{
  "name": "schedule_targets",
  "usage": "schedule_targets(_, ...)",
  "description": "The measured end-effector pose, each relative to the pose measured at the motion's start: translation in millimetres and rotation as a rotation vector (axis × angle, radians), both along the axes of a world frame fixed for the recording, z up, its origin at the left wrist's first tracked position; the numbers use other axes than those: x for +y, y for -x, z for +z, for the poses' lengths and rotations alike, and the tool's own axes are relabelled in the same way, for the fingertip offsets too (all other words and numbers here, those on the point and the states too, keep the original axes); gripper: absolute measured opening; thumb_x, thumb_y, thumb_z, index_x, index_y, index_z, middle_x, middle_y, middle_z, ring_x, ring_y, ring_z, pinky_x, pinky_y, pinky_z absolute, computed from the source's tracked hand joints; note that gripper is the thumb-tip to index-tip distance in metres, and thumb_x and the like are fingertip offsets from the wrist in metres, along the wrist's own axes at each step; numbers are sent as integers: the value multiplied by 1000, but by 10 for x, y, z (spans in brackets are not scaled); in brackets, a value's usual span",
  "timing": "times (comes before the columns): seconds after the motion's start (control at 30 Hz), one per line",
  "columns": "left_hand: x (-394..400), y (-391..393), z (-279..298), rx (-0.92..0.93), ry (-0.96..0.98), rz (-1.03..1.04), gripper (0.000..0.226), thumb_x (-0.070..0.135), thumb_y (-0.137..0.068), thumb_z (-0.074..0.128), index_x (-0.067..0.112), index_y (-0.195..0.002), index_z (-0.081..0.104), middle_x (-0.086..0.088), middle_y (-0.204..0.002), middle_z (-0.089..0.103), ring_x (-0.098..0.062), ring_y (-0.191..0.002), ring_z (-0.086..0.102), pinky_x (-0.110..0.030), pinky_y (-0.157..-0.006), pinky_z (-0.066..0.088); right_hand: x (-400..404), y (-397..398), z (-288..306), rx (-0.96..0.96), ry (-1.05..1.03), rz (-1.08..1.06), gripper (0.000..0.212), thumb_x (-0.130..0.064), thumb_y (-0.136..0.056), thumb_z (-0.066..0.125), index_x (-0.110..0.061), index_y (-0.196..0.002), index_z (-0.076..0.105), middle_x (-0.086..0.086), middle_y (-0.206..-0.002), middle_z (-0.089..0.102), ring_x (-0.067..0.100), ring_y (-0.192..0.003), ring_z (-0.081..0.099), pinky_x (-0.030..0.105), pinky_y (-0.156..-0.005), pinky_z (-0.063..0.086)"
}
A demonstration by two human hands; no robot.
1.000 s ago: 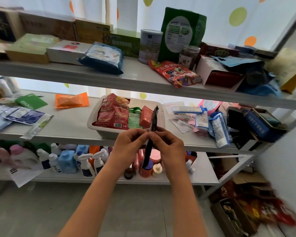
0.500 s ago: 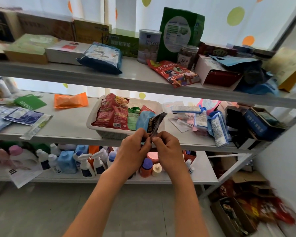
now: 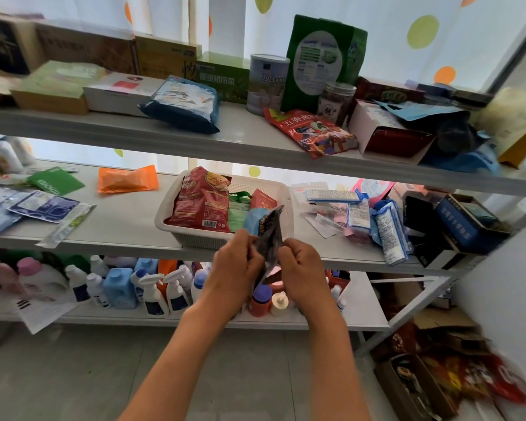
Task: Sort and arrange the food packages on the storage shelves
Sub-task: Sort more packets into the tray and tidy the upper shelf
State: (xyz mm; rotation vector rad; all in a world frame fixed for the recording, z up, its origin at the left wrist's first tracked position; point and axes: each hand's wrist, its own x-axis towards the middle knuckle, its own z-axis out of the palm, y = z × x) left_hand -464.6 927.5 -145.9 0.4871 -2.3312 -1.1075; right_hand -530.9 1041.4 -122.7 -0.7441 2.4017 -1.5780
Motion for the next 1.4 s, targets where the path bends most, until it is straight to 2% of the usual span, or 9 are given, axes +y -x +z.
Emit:
schedule_targets(0.17, -83, -47, 141, -32, 165, -7, 18, 17, -97, 54, 24, -87, 40, -4, -90, 66, -22, -73, 63, -37, -62, 54, 87, 32, -25, 44, 8, -79, 38, -2, -92, 54, -11, -56, 46, -8, -42, 41, 5, -45, 38, 18, -42, 31)
schedule_targets(0.23, -37, -72, 187, -30, 234, -14, 18, 18, -95, 56, 25, -88, 41, -7, -96, 70, -22, -75, 65, -34, -62, 54, 76, -3, -13, 95, -6, -107, 34, -8, -90, 58, -4, -56, 53, 1, -45, 47, 7, -46, 42, 26, -43, 39)
schedule_targets(0.37, -67, -124, 271, -48, 292, -5, 18, 18, -95, 58, 22, -86, 43, -3, -91, 68, -15, -69, 57, -16, -55, 37, 145, 4, 41, 184, -9, -173, 41, -10, -86, 63, -10, -48, 47, -8, -38, 41, 8, -43, 38, 14, -41, 29)
schedule_targets(0.6, -20, -76, 226, -130, 150, -111, 14, 28, -92, 63, 24, -88, 50, 6, -87, 64, -13, -76, 61, -28, -66, 53, 83, -26, 18, 116, 51, -165, 36, -7, -90, 58, -5, -54, 52, -7, -42, 45, 6, -46, 42, 16, -43, 31)
schedule_targets(0.83, 52, -30, 132, -216, -75, -209, 45, 17, -92, 61, 26, -134, 49, 2, -121, 65, -18, -111, 62, -38, -95, 52, 40, 12, -45, 101, 27, -139, 24, -12, -93, 57, -2, -75, 71, 2, -75, 70, 16, -68, 63, 26, -56, 53)
schedule_targets(1.07, -12, -2, 165, -153, -44, -174, 54, 0, -94, 42, 25, -142, 45, -4, -129, 62, -21, -115, 58, -43, -99, 52, 135, 71, 15, 159, -29, -189, 38, -4, -84, 65, -1, -47, 60, -12, -67, 62, -18, -62, 59, 3, -52, 41)
schedule_targets(1.2, -59, 26, 161, -70, -16, -85, 37, 4, -95, 44, 24, -121, 62, 2, -103, 68, -16, -96, 65, -33, -82, 58, 166, 87, 25, 164, -31, -217, 33, -9, -87, 67, 3, -55, 67, -5, -50, 60, 2, -46, 55, 9, -45, 39)
schedule_targets(1.3, -70, 30, 170, -18, 34, 31, 32, 6, -98, 45, 21, -114, 68, 8, -92, 64, -10, -83, 61, -8, -68, 46, 166, 85, 12, 149, -59, -226, 36, -16, -88, 68, -7, -54, 66, -6, -44, 57, 8, -42, 48, 17, -43, 38)
schedule_targets(1.4, -66, 28, 200, -1, 38, 76, 32, 5, -99, 45, 19, -115, 69, 5, -94, 66, -9, -81, 58, -3, -64, 39, 151, 70, 13, 135, -73, -228, 43, -18, -90, 68, -20, -48, 59, -14, -40, 53, 6, -43, 51, 15, -42, 37)
